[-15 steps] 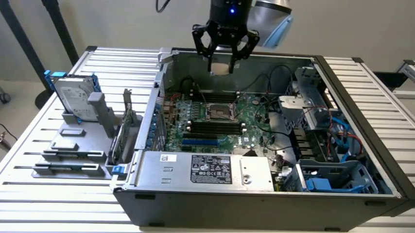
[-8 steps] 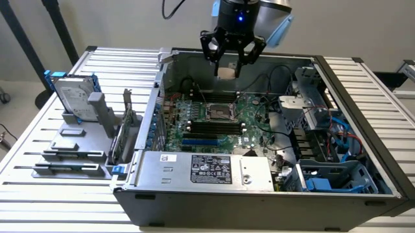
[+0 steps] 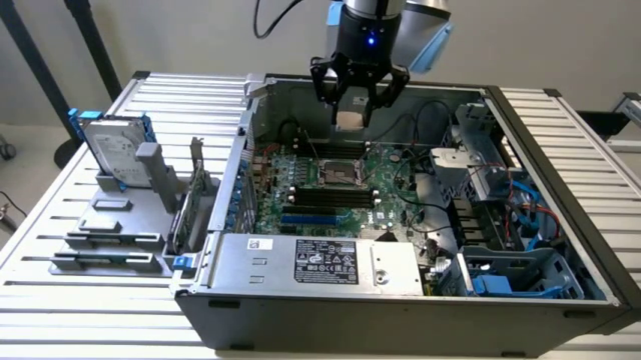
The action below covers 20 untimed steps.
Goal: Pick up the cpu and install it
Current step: 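Pick up the cpu and move it towards the insertion slot, then place the cpu into insertion slot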
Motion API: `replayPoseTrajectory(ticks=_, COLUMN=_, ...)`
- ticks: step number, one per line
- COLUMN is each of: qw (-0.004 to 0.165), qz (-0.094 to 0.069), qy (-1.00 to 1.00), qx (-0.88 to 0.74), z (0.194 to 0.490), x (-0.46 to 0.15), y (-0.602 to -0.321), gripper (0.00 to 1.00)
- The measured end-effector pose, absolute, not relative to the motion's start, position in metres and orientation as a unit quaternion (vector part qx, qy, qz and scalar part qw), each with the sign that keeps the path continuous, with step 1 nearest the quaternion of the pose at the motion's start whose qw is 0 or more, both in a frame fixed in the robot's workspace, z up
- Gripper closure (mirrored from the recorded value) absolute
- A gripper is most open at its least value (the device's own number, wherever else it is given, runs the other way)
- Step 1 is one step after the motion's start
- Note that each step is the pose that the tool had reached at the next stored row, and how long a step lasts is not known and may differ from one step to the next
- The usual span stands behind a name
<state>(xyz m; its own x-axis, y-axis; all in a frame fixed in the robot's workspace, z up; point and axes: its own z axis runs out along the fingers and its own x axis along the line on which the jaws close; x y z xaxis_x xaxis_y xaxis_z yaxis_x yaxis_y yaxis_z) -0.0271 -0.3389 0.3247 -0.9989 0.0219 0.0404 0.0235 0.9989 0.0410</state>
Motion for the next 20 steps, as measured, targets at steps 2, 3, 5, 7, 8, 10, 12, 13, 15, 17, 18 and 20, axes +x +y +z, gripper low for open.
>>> replayPoseTrajectory(ticks=2, qw=0.020, qz=-0.021, qy=-1.000, qx=-0.011, z=0.3212, x=-0.0271, y=-0.3383, gripper=0.45)
replayPoseTrajectory(ticks=3, qw=0.020, qz=-0.020, qy=-1.000, qx=-0.011, z=0.3209, x=-0.0271, y=-0.3382, gripper=0.45)
replayPoseTrajectory(ticks=5, qw=0.021, qz=-0.019, qy=-1.000, qx=-0.011, z=0.3209, x=-0.0271, y=-0.3383, gripper=0.45)
replayPoseTrajectory(ticks=7, qw=0.021, qz=-0.018, qy=-1.000, qx=-0.011, z=0.3209, x=-0.0271, y=-0.3382, gripper=0.45)
replayPoseTrajectory(ticks=8, qw=0.021, qz=-0.018, qy=-1.000, qx=-0.011, z=0.3209, x=-0.0271, y=-0.3383, gripper=0.45)
replayPoseTrajectory(ticks=10, qw=0.021, qz=-0.017, qy=-1.000, qx=-0.011, z=0.3209, x=-0.0271, y=-0.3382, gripper=0.45)
replayPoseTrajectory(ticks=12, qw=0.022, qz=-0.016, qy=-1.000, qx=-0.011, z=0.3209, x=-0.0271, y=-0.3382, gripper=0.45)
replayPoseTrajectory(ticks=13, qw=0.022, qz=-0.016, qy=-1.000, qx=-0.012, z=0.3209, x=-0.0271, y=-0.3382, gripper=0.45)
replayPoseTrajectory(ticks=15, qw=0.022, qz=-0.015, qy=-1.000, qx=-0.012, z=0.3209, x=-0.0271, y=-0.3383, gripper=0.45)
replayPoseTrajectory(ticks=17, qw=0.022, qz=-0.014, qy=-1.000, qx=-0.012, z=0.3209, x=-0.0271, y=-0.3382, gripper=0.45)
replayPoseTrajectory(ticks=18, qw=0.023, qz=-0.013, qy=-1.000, qx=-0.012, z=0.3209, x=-0.0271, y=-0.3382, gripper=0.45)
replayPoseTrajectory(ticks=20, qw=0.023, qz=-0.012, qy=-1.000, qx=-0.012, z=0.3209, x=-0.0271, y=-0.3382, gripper=0.45)
